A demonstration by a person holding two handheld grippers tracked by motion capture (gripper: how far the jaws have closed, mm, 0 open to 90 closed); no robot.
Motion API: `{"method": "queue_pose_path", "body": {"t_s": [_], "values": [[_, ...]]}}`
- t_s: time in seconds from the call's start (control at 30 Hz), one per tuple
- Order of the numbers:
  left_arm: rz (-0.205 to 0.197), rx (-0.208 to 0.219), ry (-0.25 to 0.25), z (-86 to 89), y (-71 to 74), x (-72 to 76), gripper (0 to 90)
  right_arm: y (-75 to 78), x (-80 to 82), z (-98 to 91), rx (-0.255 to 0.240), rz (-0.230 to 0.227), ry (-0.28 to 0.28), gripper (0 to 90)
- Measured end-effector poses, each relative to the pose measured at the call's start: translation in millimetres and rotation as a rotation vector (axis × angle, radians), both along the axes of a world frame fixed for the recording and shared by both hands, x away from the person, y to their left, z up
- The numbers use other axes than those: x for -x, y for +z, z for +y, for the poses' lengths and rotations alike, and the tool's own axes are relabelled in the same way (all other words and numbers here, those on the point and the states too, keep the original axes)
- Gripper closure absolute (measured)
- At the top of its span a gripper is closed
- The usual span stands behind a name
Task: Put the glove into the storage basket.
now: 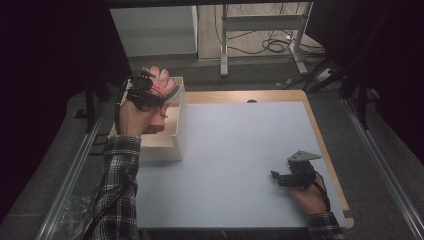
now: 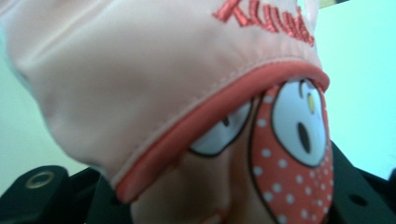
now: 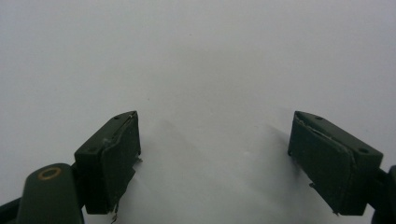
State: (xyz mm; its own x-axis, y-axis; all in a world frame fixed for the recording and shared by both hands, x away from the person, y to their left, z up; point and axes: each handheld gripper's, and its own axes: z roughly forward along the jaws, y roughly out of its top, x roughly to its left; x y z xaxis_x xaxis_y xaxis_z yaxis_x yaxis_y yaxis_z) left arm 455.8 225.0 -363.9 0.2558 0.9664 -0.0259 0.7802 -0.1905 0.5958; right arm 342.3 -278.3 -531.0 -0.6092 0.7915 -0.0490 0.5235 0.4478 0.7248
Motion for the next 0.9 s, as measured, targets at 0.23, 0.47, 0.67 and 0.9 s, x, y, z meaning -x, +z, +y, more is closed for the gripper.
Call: {"method": "queue_pose_path", "body": {"t_s": [0.23,0.47,0.67,0.9], "values": [[0.011,-0.009,0.041,9.0,-17.8,-5.7,55.5,0.0,0.0,0.0,0.0,0.0,0.0,17.2],[0.016,-0.001,0.057,9.6,-38.0,-13.1,55.2,0.0,0.0,0.0,0.0,0.0,0.0,17.2],[0.007,0.004,0.075,5.8,-53.9,-21.1,55.1,0.0,0.0,-0.1,0.0,0.0,0.0,17.2],[0.01,0.007,0.08,0.1,-70.4,-30.4,54.4,0.0,0.0,-0.1,0.0,0.0,0.001,17.2]]}}
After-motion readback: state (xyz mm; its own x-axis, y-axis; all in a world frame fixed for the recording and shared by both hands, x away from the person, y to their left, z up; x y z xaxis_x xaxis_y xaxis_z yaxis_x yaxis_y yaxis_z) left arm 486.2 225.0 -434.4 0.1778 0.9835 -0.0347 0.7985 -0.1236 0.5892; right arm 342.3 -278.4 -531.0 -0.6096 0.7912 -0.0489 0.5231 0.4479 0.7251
